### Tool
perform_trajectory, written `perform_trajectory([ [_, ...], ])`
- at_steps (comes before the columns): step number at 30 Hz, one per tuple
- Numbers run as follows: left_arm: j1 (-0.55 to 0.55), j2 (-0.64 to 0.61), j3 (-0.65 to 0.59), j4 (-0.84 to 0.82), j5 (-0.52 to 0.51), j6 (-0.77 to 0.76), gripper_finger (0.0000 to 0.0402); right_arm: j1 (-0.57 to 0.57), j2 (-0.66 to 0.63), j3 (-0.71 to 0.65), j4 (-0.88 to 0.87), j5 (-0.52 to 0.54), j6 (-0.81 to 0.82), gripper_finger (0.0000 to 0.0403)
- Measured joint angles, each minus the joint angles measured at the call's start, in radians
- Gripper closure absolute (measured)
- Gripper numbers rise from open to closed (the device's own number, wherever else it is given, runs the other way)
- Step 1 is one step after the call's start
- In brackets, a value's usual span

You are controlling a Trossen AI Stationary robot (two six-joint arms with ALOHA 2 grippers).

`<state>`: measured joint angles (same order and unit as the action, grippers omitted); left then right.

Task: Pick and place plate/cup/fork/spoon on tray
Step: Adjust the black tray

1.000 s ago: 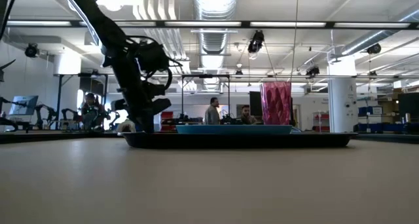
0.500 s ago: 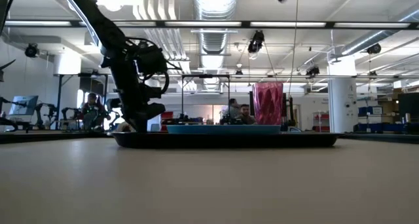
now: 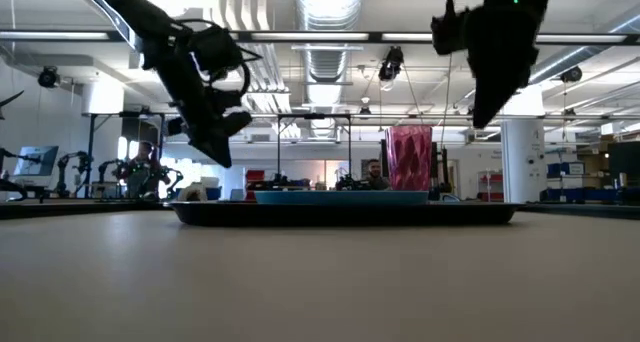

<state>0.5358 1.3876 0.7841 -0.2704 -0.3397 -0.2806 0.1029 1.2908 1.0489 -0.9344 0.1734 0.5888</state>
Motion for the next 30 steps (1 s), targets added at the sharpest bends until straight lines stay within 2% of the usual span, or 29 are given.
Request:
perform_trajectory([
  [4,0.001,-0.049,-0.003,-0.05,-0.002,0.007,0.0401,-0.03,-0.029,-0.147,0.166,-0.06,0.017,0.0394],
  [8,0.001,-0.047,-0.005,-0.106,-0.002,0.004,0.0401,-0.059,-0.041,-0.27,0.322,-0.123,0.018,0.0394],
  [14,0.001,-0.044,-0.005,-0.115,-0.002,-0.002,0.0401,-0.067,-0.039,-0.381,0.454,-0.149,0.043,0.0394],
  [22,0.001,-0.045,-0.004,-0.115,-0.002,-0.024,0.0402,-0.071,-0.041,-0.428,0.482,-0.144,0.041,0.0394],
  [27,0.001,-0.045,-0.003,-0.114,-0.001,-0.029,0.0402,-0.095,-0.045,-0.403,0.544,-0.119,-0.007,0.0394],
  [30,0.001,-0.046,-0.003,-0.114,-0.001,-0.032,0.0402,-0.111,-0.049,-0.382,0.543,-0.144,-0.03,0.0394],
])
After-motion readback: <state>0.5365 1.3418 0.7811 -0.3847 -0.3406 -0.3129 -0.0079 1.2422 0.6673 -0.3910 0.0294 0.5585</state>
